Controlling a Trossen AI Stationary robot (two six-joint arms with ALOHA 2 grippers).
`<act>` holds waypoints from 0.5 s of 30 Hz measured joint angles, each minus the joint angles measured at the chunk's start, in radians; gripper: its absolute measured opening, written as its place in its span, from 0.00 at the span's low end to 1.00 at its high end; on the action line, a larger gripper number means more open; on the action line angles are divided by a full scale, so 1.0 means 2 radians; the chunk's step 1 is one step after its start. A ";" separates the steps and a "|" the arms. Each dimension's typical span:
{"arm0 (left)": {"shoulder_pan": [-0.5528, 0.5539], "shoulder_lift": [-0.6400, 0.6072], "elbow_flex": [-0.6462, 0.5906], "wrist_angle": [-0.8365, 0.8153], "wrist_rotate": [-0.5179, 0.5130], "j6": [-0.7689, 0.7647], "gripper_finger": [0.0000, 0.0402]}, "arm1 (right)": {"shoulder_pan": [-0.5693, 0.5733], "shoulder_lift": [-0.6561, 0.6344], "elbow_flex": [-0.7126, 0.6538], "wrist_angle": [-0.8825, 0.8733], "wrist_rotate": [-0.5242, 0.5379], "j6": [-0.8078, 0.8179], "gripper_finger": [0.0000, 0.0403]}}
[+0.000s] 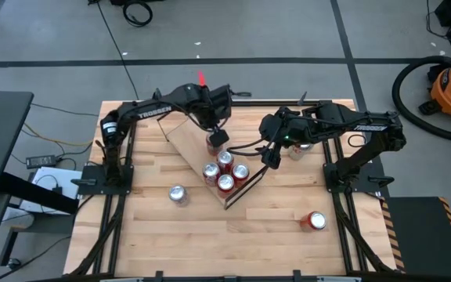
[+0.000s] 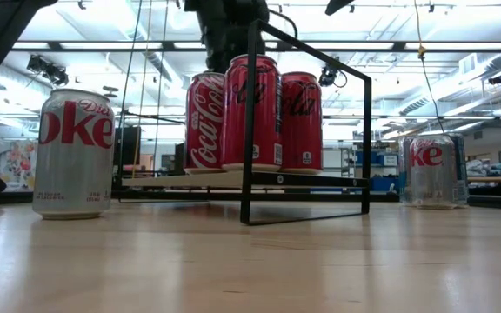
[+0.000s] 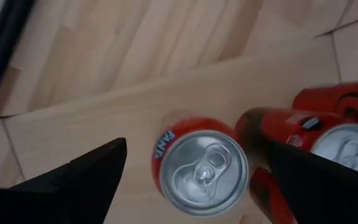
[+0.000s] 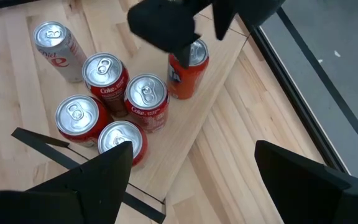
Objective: Place canned beverage on shelf
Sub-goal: Put the left orange soda can on the shelf
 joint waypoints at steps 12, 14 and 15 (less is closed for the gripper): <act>0.048 0.000 0.020 -0.031 -0.054 0.011 0.99 | 0.000 0.000 0.000 0.005 0.000 0.004 0.86; 0.056 0.000 0.020 -0.028 -0.057 0.012 0.99 | 0.000 0.000 0.000 0.005 0.000 0.007 0.86; 0.060 0.000 0.021 -0.029 -0.057 0.014 0.99 | 0.000 0.000 0.000 0.005 0.000 0.008 0.86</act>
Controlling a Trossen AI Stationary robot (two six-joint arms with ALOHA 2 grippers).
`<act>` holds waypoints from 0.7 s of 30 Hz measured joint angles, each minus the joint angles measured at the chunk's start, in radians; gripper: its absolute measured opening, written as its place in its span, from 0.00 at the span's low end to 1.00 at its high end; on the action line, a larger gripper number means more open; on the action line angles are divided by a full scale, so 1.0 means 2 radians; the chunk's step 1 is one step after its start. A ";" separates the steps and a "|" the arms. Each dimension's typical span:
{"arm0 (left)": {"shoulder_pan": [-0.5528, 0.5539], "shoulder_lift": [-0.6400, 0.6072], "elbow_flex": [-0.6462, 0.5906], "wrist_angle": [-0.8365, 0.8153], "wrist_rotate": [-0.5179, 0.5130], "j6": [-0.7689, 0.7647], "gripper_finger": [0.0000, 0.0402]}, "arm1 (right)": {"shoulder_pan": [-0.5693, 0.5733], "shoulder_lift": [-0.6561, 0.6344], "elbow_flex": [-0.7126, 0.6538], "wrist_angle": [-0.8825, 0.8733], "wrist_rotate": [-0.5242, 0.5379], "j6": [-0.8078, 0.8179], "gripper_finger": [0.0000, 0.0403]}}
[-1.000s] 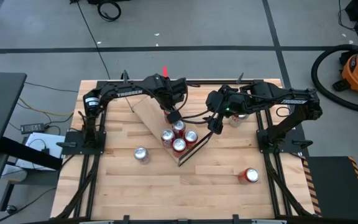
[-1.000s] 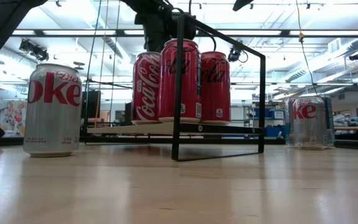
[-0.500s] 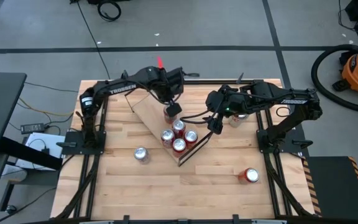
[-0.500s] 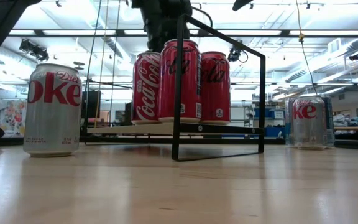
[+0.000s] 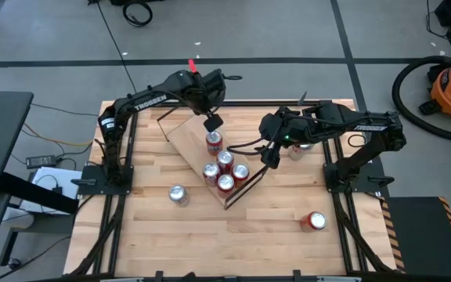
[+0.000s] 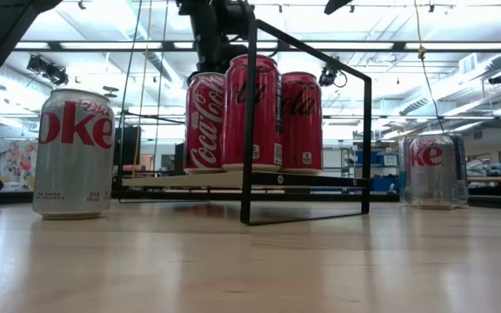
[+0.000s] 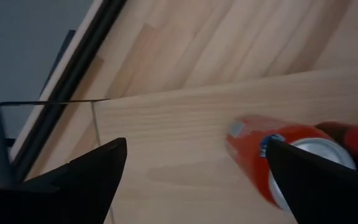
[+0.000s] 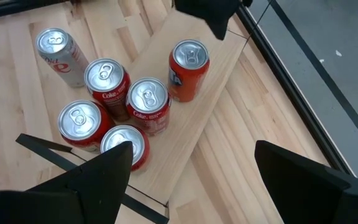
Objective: Place canned beverage on shelf
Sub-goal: Put the left orange soda can on the shelf
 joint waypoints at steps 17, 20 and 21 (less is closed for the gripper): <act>0.001 0.002 -0.099 0.033 0.003 0.013 0.99 | 0.001 0.000 0.000 0.000 0.000 0.001 0.86; 0.004 0.002 -0.100 0.054 0.005 0.013 0.99 | 0.001 0.000 0.000 0.000 0.000 0.002 0.86; 0.006 0.002 -0.100 0.056 0.011 0.013 0.99 | 0.001 0.000 0.000 0.000 0.000 0.002 0.86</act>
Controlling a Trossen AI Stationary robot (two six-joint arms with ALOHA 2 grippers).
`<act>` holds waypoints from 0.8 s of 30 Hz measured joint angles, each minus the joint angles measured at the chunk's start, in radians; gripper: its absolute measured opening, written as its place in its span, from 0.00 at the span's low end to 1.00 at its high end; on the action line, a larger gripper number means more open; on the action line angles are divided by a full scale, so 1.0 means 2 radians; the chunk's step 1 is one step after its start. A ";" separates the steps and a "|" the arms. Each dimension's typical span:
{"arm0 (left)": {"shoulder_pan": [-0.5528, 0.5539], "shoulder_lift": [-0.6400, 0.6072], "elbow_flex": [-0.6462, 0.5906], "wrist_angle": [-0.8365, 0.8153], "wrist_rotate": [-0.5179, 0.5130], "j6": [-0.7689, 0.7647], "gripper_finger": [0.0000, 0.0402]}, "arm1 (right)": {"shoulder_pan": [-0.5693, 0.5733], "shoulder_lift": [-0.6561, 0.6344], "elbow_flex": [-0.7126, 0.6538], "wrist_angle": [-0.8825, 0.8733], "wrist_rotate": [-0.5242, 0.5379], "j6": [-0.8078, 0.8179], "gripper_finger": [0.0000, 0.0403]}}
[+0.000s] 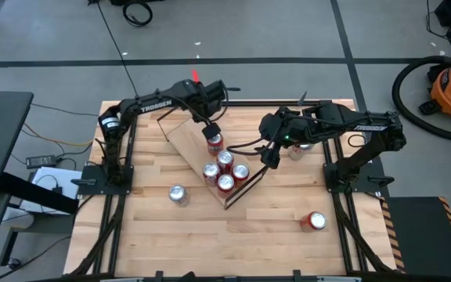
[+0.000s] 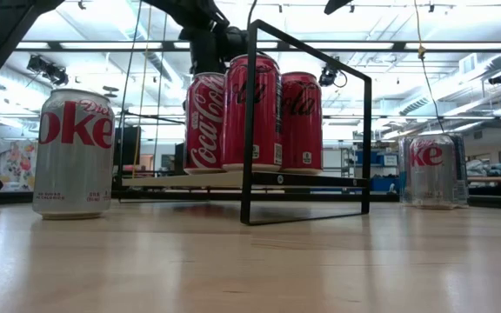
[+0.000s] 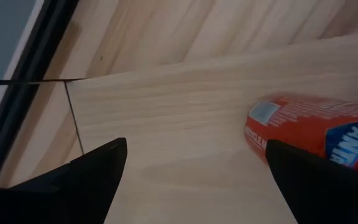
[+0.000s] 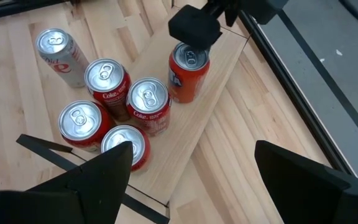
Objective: Place canned beverage on shelf
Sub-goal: Put the left orange soda can on the shelf
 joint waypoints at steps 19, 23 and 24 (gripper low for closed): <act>-0.029 0.000 0.000 -0.008 0.032 0.010 0.99 | 0.000 0.000 0.000 0.000 0.000 -0.004 0.86; -0.036 0.000 0.000 0.001 0.024 0.018 0.99 | 0.000 0.000 0.000 0.000 0.000 -0.004 0.86; -0.037 0.000 0.000 0.002 0.017 0.021 0.99 | 0.000 0.000 0.000 0.000 0.000 -0.004 0.86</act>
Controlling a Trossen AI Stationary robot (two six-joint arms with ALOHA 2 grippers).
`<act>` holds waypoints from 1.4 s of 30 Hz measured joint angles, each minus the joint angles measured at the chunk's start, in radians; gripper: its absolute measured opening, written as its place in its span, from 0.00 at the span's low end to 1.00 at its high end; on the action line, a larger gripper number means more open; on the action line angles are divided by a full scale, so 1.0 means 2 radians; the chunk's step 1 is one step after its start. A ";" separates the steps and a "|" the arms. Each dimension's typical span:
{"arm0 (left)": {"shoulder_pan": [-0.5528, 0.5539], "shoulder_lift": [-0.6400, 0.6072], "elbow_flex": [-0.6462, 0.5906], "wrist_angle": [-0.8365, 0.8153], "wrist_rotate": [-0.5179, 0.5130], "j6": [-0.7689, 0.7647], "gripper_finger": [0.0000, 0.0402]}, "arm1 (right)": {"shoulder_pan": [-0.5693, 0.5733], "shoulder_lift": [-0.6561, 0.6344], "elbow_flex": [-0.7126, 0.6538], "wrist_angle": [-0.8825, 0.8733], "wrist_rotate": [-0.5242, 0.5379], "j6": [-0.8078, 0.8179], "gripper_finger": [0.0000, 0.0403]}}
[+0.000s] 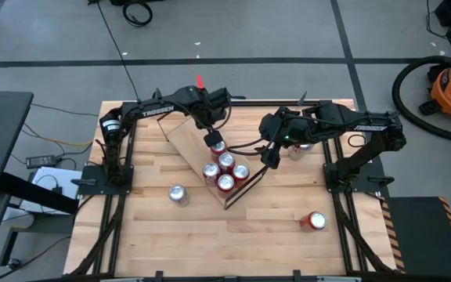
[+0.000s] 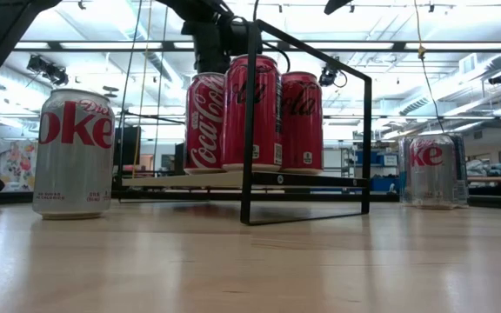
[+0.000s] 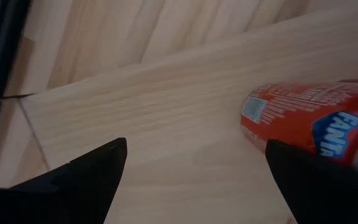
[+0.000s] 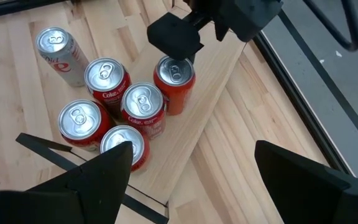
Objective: Place canned beverage on shelf
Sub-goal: Put the left orange soda can on the shelf, then put the orange soda can on the shelf aligned with the other orange soda can
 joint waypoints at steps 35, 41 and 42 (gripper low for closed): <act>-0.148 -0.003 0.267 -0.114 -0.020 -0.036 0.99 | 0.217 0.000 -0.091 -0.115 -0.113 0.212 0.86; -0.182 -0.010 0.298 -0.157 -0.049 -0.078 0.99 | 0.249 0.001 -0.172 -0.120 -0.161 0.400 0.86; -0.186 -0.015 0.293 -0.159 -0.049 -0.085 0.99 | 0.255 0.000 -0.182 -0.120 -0.169 0.425 0.86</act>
